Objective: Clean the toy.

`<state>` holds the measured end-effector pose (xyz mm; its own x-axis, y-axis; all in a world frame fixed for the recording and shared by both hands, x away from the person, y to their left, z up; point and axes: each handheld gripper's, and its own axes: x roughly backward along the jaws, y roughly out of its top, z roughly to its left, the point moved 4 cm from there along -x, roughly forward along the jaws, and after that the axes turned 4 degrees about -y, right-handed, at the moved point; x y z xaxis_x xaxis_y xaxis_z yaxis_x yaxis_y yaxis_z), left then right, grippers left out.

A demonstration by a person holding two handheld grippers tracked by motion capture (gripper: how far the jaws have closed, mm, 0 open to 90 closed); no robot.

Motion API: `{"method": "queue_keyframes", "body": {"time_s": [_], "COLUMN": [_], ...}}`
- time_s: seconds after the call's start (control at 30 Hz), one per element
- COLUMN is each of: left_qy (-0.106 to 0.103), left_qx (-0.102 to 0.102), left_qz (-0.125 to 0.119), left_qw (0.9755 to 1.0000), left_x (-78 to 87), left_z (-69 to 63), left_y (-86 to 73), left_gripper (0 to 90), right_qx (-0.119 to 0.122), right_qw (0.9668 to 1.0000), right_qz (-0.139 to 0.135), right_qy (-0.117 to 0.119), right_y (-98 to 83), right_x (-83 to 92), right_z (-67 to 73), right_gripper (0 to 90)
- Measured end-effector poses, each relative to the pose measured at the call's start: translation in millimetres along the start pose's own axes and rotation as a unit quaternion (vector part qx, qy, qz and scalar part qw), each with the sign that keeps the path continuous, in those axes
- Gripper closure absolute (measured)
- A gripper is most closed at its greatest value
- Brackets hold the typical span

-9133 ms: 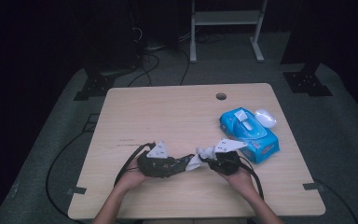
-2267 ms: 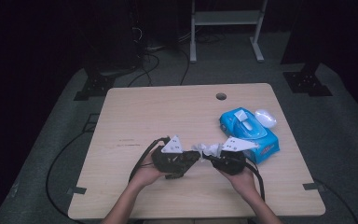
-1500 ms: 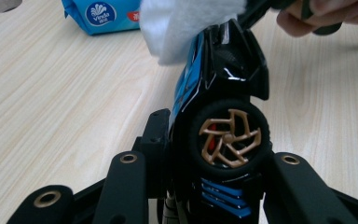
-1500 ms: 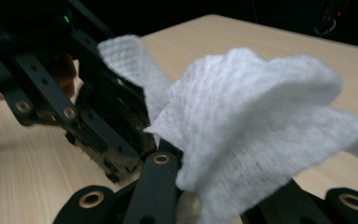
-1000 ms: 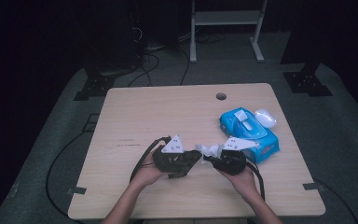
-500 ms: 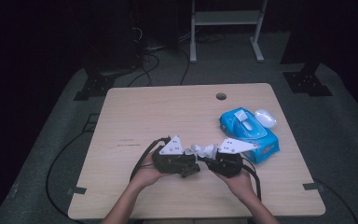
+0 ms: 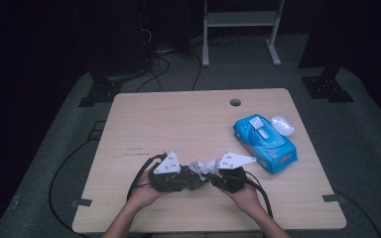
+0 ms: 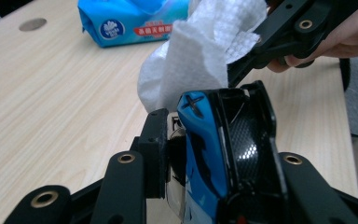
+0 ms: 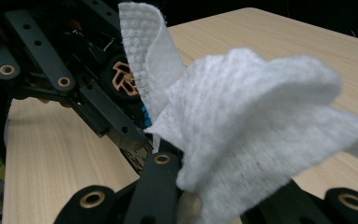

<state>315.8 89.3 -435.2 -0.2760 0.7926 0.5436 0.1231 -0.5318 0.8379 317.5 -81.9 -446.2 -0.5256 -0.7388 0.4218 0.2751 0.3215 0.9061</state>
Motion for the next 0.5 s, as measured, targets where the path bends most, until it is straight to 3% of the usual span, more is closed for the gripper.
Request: {"method": "queue_keyframes", "body": {"time_s": [0.1,0.5], "left_qy": [0.005,0.008], "left_qx": [-0.008,0.017], "left_qz": [-0.004,-0.031], "left_qw": [0.9999,0.9993], "left_x": [-2.0,0.3], "left_z": [-1.2,7.7], "left_y": [-0.4,-7.1], "left_gripper": [60.5,60.4], "right_qx": [0.002,0.019], "right_qw": [1.0000,0.9993], "right_qz": [0.004,0.019], "right_qy": [-0.008,-0.027], "right_y": [-2.2,-5.4], "right_x": [0.9,-2.9], "right_z": [-2.1,-7.8], "right_gripper": [80.3,80.2]}}
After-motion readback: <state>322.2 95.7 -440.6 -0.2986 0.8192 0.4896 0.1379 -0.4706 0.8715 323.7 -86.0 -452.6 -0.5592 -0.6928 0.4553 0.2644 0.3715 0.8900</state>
